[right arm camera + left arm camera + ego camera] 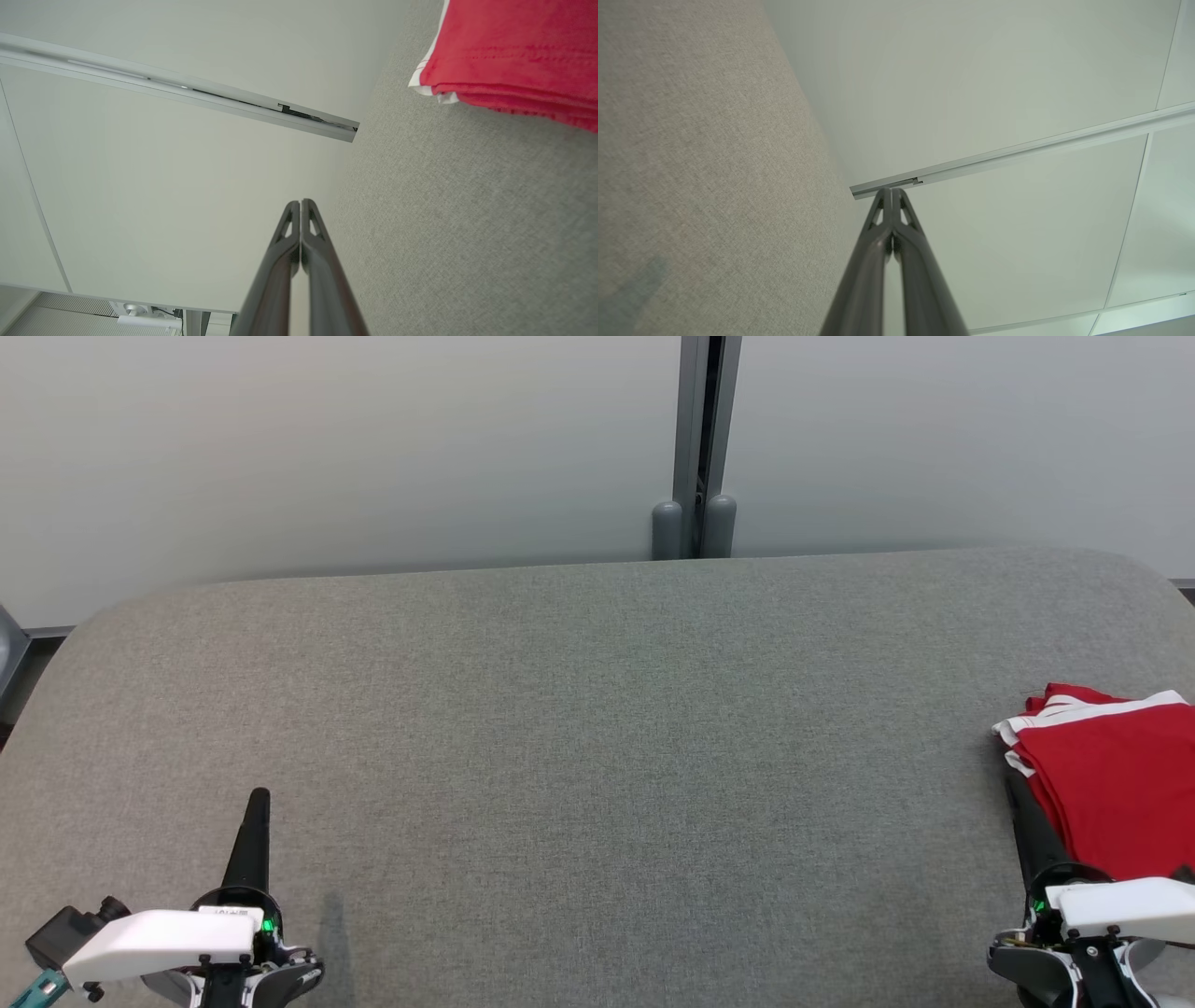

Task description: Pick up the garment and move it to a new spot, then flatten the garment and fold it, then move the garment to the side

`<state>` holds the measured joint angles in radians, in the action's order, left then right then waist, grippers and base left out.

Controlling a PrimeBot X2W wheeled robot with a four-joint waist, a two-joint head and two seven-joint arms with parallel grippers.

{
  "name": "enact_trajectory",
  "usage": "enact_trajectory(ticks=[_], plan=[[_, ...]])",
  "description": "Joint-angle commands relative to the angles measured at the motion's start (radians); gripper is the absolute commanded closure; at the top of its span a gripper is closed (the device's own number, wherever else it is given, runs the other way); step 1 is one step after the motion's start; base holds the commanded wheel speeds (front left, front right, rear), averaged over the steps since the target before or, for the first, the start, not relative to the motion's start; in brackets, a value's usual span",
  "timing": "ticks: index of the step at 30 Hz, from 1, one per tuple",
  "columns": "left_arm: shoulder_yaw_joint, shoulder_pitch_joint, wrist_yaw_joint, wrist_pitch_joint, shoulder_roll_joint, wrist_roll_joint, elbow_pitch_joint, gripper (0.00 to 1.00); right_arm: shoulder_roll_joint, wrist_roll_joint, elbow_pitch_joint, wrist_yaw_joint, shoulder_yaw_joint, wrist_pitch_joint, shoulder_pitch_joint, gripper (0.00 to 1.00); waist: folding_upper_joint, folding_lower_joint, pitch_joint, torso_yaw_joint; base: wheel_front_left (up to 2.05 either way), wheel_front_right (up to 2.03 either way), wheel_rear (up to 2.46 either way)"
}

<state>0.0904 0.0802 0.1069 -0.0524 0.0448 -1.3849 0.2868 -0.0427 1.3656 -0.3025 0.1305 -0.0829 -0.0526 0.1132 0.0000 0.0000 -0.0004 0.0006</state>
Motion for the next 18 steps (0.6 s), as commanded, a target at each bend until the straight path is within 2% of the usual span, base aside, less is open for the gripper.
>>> enact_trajectory(ticks=[1, 18], plan=[[0.006, 0.022, 0.008, -0.006, 0.007, -0.020, -0.012, 1.00, -0.009, 0.020, 0.014, 0.000, -0.004, -0.007, -0.002, 1.00, 0.0000, 0.0000, 0.000, 0.000, 0.00, 0.00, 0.00], [0.018, 0.032, 0.018, -0.039, 0.007, -0.142, -0.031, 1.00, -0.011, 0.152, 0.042, 0.000, -0.022, -0.041, -0.005, 1.00, 0.0000, 0.0000, 0.002, 0.000, 0.00, 0.00, 0.00]])
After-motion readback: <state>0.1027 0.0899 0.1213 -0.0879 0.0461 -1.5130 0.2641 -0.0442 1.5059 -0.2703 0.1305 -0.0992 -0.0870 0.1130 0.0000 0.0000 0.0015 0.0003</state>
